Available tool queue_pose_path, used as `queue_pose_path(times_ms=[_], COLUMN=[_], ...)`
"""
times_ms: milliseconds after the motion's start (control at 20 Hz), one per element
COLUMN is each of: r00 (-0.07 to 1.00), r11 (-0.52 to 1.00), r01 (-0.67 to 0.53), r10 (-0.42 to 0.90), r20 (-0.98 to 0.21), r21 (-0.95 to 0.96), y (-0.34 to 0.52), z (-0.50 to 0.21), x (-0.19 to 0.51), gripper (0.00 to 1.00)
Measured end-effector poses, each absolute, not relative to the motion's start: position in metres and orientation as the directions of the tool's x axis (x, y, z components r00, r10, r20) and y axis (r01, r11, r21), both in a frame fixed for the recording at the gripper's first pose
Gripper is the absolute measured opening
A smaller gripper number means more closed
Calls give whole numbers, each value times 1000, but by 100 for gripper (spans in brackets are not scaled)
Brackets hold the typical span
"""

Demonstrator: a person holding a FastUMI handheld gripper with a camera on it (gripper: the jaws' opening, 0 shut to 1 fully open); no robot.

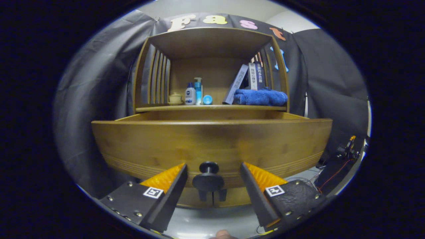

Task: Pull open the drawer, take out the items inside it, and place them on the countertop above the cabinet.

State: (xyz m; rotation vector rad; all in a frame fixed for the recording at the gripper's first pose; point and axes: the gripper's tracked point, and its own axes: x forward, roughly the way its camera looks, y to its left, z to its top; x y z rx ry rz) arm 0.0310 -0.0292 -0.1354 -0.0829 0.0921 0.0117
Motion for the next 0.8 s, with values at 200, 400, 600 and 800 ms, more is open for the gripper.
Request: queue_pose_path(times_ms=[200,400,600,800], r00=[997,999,999,999], r11=[997,997,998,999], r01=[-22,-11,-14,-5], r10=[17,8,11,4], r20=[-80,-42,-41,-40], r21=[-68,-77,-61,-35], y=[-20,-12,-10,-7], z=[-138,-131,-135,-138], x=[55,88,105,124], gripper=[99,99,99,99])
